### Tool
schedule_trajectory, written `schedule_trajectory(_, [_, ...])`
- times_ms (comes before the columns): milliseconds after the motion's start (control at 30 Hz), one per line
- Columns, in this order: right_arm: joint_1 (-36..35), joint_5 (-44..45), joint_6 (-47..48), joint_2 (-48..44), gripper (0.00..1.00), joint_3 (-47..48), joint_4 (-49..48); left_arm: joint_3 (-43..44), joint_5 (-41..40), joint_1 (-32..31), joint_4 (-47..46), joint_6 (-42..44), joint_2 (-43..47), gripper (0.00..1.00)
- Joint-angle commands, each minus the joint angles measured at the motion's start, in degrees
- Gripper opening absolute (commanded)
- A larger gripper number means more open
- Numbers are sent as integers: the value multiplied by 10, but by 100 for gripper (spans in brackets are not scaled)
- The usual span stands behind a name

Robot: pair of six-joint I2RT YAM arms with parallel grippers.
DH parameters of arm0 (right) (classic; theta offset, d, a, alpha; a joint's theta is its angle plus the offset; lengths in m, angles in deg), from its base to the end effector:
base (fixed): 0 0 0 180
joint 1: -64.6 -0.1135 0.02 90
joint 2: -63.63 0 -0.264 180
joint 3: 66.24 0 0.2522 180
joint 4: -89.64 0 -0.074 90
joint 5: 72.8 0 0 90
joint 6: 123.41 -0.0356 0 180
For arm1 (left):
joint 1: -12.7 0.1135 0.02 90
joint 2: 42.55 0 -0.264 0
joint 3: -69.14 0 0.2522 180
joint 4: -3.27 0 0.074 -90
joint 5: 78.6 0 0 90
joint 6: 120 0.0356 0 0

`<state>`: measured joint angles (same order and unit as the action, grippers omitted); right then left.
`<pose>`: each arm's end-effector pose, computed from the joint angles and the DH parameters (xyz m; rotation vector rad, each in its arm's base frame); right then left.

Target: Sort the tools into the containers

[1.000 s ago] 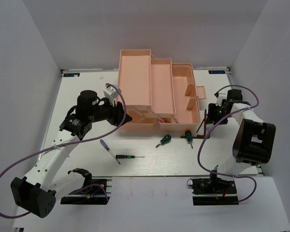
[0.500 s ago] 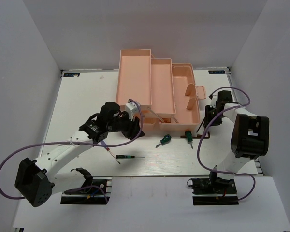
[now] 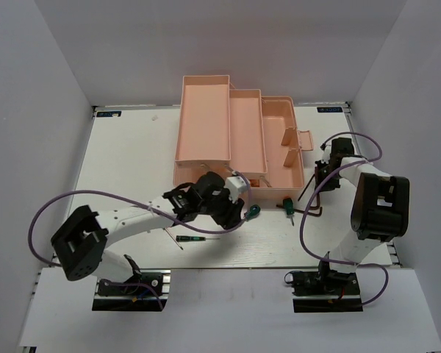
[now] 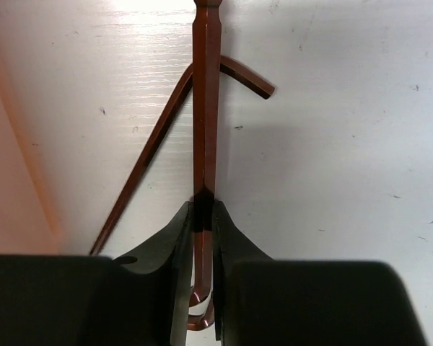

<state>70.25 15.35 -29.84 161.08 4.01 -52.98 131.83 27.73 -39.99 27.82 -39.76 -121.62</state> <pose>0.3241 -0.0309 0.1610 0.0391 2.6966 -0.0055 0.1700 -0.2396 0.2307 1.0283 2.1841 -0.8656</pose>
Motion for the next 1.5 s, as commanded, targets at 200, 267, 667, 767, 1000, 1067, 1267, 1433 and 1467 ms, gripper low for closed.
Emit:
schedule_trajectory(200, [37, 49, 45, -109, 0, 5, 48, 66, -72, -86, -36, 18, -83, 59])
schedule_trajectory(267, [37, 48, 58, -167, 0, 20, 51, 66, -77, -91, -52, 5, -88, 59])
schedule_trajectory(667, [-20, -278, 92, -151, 0, 186, 122, 36, -124, -107, -72, -33, -106, 59])
schedule_trajectory(767, [-56, -272, 62, -102, 0, 234, 105, 23, -137, -113, -72, -39, -106, 60])
schedule_trajectory(1000, [-108, -227, 51, 0, 14, 295, 128, -1, -169, -118, -61, -50, -89, 71])
schedule_trajectory(1067, [-114, -226, 57, 0, 33, 285, 125, -1, -174, -118, -61, -50, -89, 73])
schedule_trajectory(1267, [-105, -235, 78, -67, 55, 259, 116, -1, -179, -118, -56, -50, -89, 73])
schedule_trajectory(1433, [-93, -267, 166, -164, 48, 218, 156, -6, -185, -118, -63, -50, -89, 73])
schedule_trajectory(1467, [-81, -294, 225, -181, 46, 184, 181, -6, -185, -118, -63, -50, -89, 73])
